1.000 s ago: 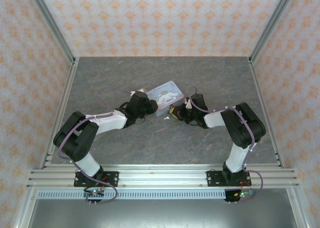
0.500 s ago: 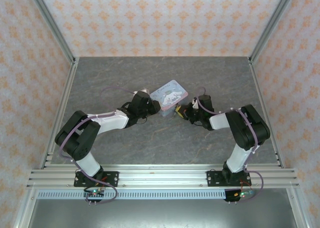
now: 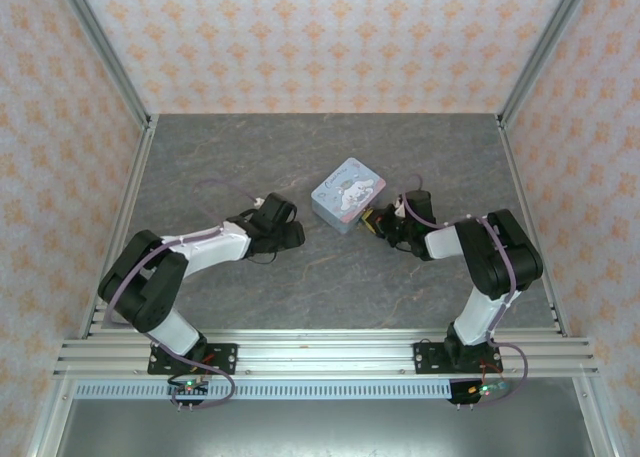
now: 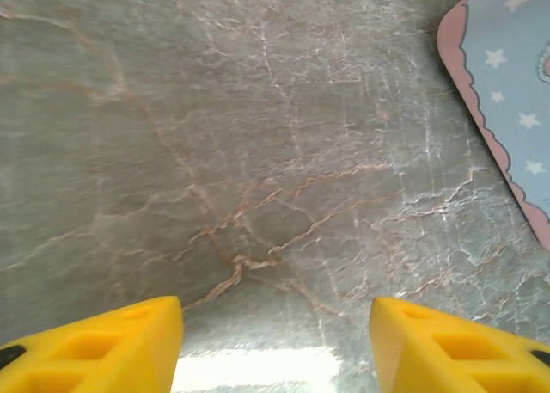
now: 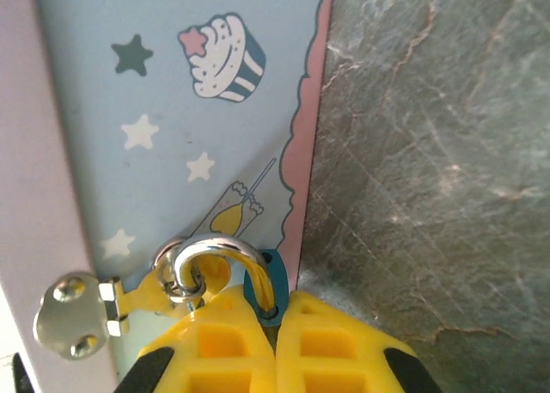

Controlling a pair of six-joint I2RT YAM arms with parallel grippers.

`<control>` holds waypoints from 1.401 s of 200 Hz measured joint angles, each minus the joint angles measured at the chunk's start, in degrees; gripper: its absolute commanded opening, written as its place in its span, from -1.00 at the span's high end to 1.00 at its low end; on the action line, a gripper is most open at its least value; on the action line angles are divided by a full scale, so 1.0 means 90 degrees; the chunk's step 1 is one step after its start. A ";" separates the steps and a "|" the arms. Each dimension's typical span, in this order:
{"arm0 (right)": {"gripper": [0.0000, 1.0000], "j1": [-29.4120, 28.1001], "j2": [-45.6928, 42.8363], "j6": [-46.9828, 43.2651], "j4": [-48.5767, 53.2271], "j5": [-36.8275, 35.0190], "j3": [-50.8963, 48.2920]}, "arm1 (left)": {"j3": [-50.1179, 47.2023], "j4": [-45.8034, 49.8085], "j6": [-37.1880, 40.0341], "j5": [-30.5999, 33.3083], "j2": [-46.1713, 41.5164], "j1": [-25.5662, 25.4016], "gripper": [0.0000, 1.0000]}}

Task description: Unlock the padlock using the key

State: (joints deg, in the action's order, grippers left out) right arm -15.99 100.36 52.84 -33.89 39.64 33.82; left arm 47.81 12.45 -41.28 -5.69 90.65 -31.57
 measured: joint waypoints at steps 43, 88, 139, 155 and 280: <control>1.00 0.0002 0.0000 -0.0095 0.0002 0.0005 -0.0002 | 0.1511 0.1156 0.0580 0.0449 0.0250 -0.0282 -0.27; 1.00 0.0002 0.0000 -0.0172 0.0019 0.0090 -0.0010 | 0.3388 0.1741 0.1207 0.0758 0.1375 -0.0595 -0.28; 1.00 0.0002 0.0000 -0.0267 0.0063 0.0177 -0.0010 | 0.4886 0.2370 0.1800 0.1294 0.2790 -0.0860 -0.28; 1.00 0.0002 0.0000 -0.0294 0.0095 0.0194 -0.0010 | 0.5168 0.2526 0.1943 0.1460 0.2931 -0.0913 -0.26; 1.00 0.0260 0.0019 -0.0741 0.0867 0.0483 0.0408 | 0.5518 0.2727 0.2249 0.1872 0.3293 -0.1120 -0.02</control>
State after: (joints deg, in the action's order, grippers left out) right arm -13.65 100.53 46.17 -26.09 43.99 37.50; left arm 97.47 36.99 -21.04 11.16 120.29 -41.65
